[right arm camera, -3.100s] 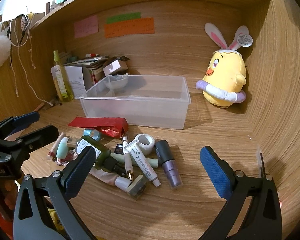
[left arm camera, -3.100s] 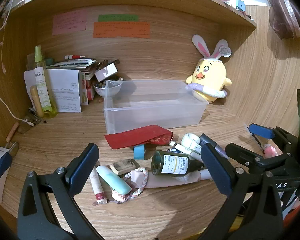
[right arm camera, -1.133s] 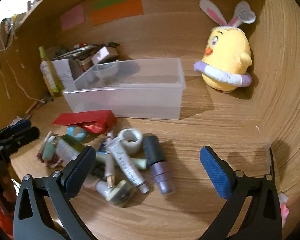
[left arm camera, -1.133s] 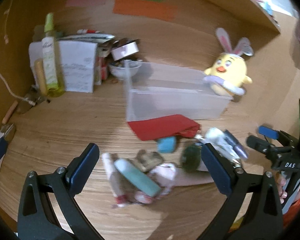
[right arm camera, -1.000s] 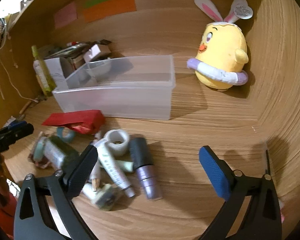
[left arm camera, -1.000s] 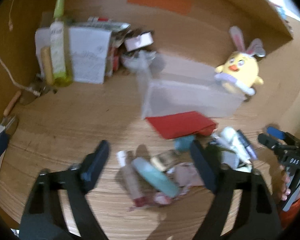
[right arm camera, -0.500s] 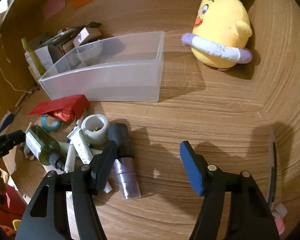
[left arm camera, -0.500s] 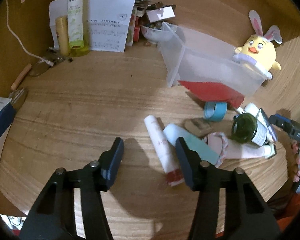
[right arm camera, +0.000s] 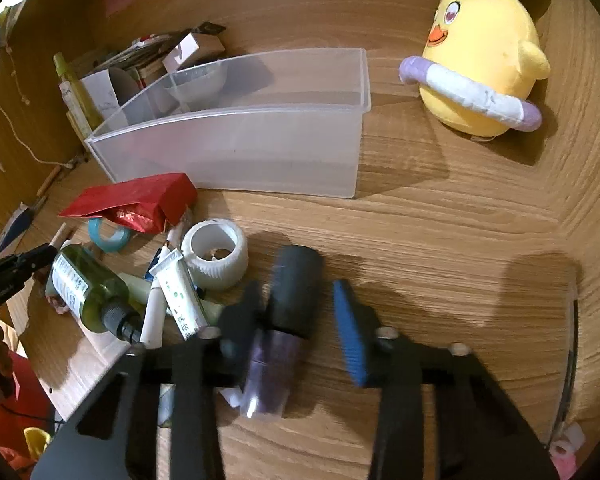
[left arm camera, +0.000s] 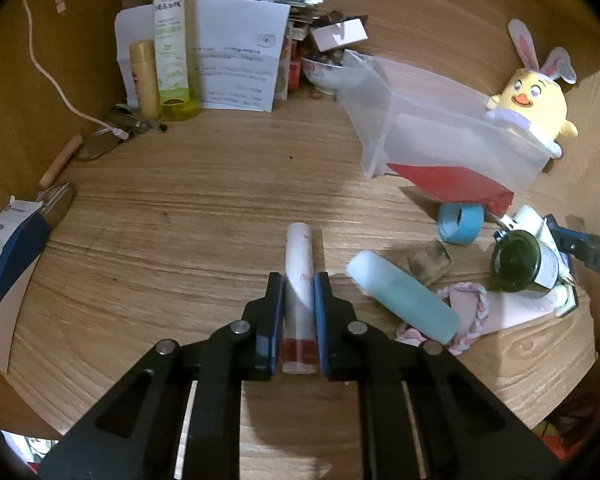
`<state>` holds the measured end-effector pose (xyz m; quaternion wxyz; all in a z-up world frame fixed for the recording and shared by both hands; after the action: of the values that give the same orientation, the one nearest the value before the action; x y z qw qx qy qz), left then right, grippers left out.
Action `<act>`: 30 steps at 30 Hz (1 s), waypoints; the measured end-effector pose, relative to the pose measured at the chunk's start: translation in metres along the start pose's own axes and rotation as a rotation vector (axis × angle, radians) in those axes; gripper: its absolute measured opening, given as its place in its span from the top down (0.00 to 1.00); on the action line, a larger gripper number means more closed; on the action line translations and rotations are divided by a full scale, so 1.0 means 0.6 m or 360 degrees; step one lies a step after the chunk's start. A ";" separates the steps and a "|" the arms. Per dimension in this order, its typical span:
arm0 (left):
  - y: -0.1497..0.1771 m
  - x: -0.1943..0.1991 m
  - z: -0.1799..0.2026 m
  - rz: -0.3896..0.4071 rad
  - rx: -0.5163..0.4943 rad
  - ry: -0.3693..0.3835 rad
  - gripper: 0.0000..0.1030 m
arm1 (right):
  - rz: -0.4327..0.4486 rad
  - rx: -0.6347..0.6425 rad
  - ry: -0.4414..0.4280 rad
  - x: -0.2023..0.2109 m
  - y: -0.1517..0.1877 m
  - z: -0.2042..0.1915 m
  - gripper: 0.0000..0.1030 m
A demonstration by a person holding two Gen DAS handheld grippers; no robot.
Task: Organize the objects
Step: 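Grasp the white-red tube with left gripper while right grasps purple-capped bottle, drop both in box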
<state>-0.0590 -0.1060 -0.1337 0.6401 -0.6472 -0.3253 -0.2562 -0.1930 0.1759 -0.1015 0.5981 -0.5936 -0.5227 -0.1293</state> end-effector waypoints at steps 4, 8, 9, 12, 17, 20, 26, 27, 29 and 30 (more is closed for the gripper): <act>-0.007 0.001 -0.009 0.0031 0.0045 0.0013 0.86 | 0.0038 0.0004 0.0030 0.006 -0.002 -0.001 0.77; -0.031 0.020 -0.013 0.0119 0.0079 0.0029 0.86 | 0.0100 -0.0034 0.0032 0.024 -0.014 0.007 0.77; -0.039 0.026 -0.013 0.0145 0.0081 0.0030 0.86 | 0.0118 -0.0046 0.0024 0.030 -0.019 0.007 0.77; -0.070 0.047 -0.008 0.0237 0.0072 0.0038 0.86 | 0.0189 -0.0054 0.0009 0.050 -0.039 0.003 0.77; -0.130 0.081 0.009 0.0385 0.0032 0.0054 0.86 | 0.0322 -0.0042 -0.0023 0.084 -0.080 -0.012 0.77; -0.168 0.093 0.021 0.0453 0.0014 0.0095 0.86 | 0.0393 -0.0030 -0.0025 0.101 -0.104 -0.021 0.77; -0.236 0.096 0.048 0.0516 -0.0026 0.0178 0.86 | 0.0560 0.0013 -0.0052 0.149 -0.168 -0.048 0.77; -0.246 0.094 0.052 0.0518 -0.0029 0.0191 0.86 | 0.0580 0.0028 -0.0055 0.154 -0.179 -0.054 0.77; -0.267 0.086 0.061 0.0511 -0.0046 0.0216 0.86 | 0.0606 0.0062 -0.0044 0.156 -0.199 -0.063 0.77; -0.275 0.081 0.064 0.0503 -0.0054 0.0220 0.86 | 0.0610 0.0075 -0.0038 0.154 -0.206 -0.067 0.77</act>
<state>-0.1540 -0.0681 0.0099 0.6823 -0.6818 -0.1701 -0.2017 -0.2310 0.1527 0.0517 0.6193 -0.6697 -0.4098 0.0063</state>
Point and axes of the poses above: each gripper's, at about its wrist camera, not at the fingertips, and x roughly against the way its jaws point, z to its right, y to its underside, the point moved 9 cm from there along -x, roughly the way its jaws point, and after that the axes turned 13 degrees about -x, right-handed, at the moved point
